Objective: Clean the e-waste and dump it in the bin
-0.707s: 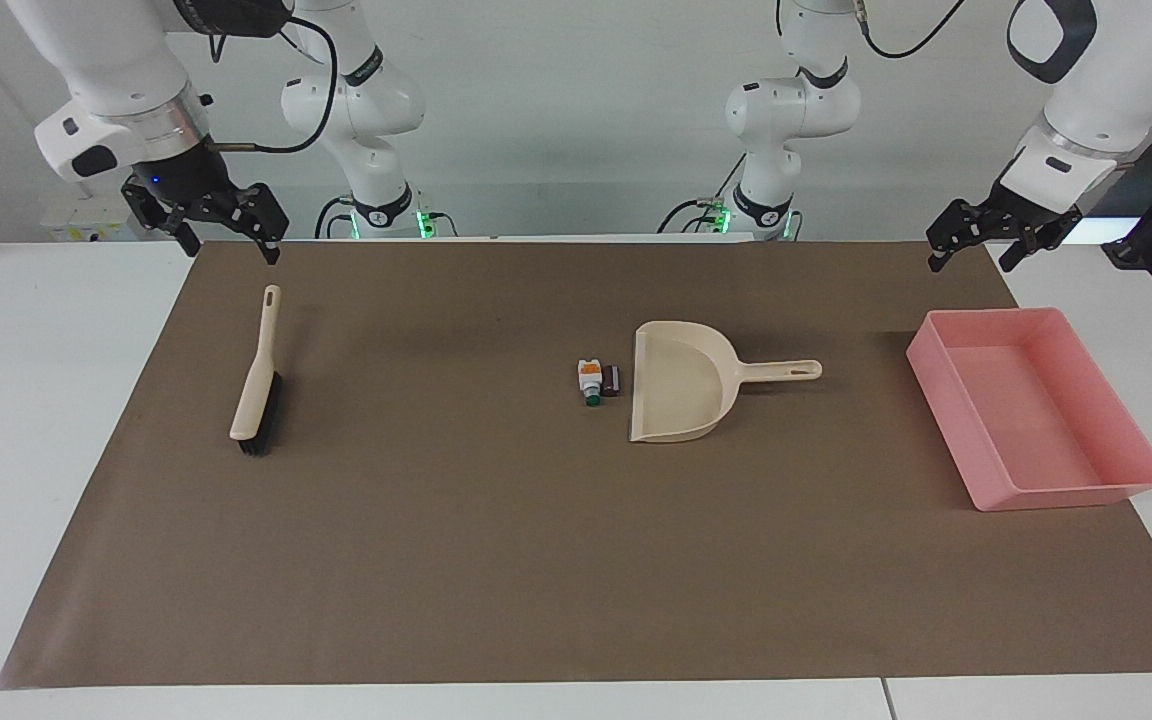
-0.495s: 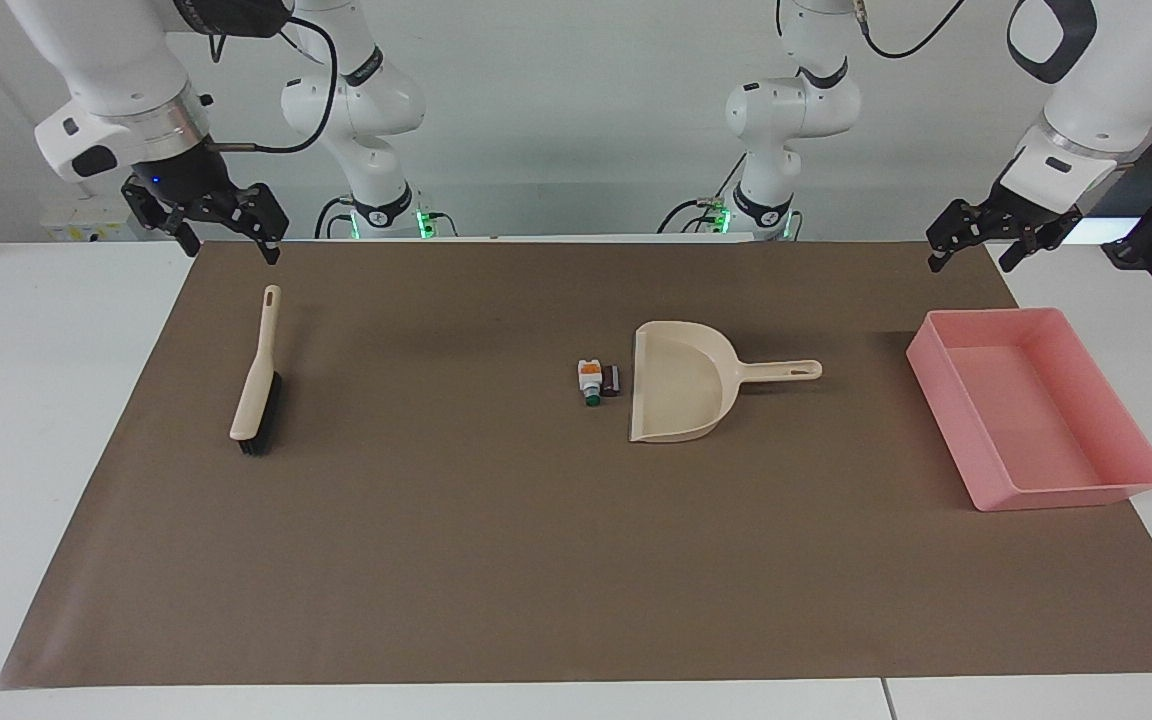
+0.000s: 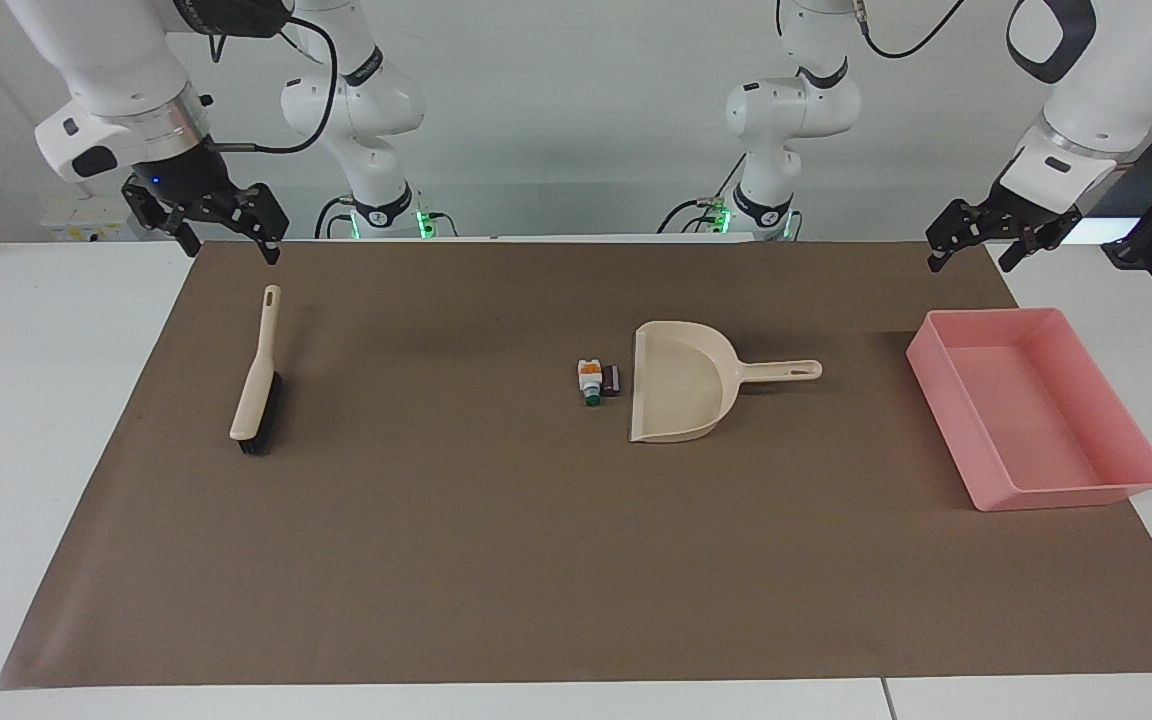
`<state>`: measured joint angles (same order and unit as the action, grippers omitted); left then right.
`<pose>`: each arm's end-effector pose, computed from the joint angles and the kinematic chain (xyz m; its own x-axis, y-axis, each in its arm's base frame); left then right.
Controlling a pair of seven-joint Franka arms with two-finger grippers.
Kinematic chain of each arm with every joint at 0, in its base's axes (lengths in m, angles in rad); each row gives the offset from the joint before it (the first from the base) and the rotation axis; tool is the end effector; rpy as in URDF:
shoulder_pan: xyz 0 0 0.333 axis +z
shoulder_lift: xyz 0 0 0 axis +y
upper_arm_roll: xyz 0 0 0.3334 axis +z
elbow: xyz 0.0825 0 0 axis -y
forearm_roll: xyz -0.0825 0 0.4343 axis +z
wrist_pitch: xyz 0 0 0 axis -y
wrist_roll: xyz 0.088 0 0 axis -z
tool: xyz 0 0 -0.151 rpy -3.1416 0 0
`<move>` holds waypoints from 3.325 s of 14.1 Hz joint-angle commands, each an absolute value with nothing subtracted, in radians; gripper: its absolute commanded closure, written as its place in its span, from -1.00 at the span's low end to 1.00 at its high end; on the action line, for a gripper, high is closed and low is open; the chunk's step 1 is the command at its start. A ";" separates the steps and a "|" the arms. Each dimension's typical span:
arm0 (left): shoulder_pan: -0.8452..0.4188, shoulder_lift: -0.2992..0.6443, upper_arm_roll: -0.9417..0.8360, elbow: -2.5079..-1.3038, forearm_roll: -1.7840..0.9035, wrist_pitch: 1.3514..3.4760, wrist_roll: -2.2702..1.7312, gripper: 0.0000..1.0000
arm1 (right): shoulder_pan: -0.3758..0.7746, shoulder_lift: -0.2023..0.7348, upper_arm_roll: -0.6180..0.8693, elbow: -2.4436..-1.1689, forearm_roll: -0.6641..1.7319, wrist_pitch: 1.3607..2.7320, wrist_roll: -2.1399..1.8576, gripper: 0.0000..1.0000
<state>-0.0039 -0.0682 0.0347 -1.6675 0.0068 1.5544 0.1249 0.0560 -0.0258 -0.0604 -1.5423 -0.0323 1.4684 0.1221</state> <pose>0.5769 0.0194 0.5865 0.9945 -0.0941 -0.0451 -0.0941 -0.9956 0.0012 0.5837 -0.0081 0.6194 0.9906 -0.1293 -0.0440 -0.1277 -0.9911 0.0363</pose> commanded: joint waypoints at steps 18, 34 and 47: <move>-0.052 -0.155 0.018 -1.890 0.000 1.830 0.848 -0.99 | -0.256 -0.192 -0.058 -2.457 -0.020 2.135 -0.141 -1.00; -0.356 -0.039 0.012 -2.206 0.218 2.118 1.001 -1.00 | -0.272 -0.183 -0.058 -2.497 0.063 2.175 -0.225 -0.21; -0.422 -0.003 0.011 -2.303 0.290 2.244 0.848 0.12 | -0.171 -0.195 -0.044 -2.340 0.063 1.936 -0.115 1.00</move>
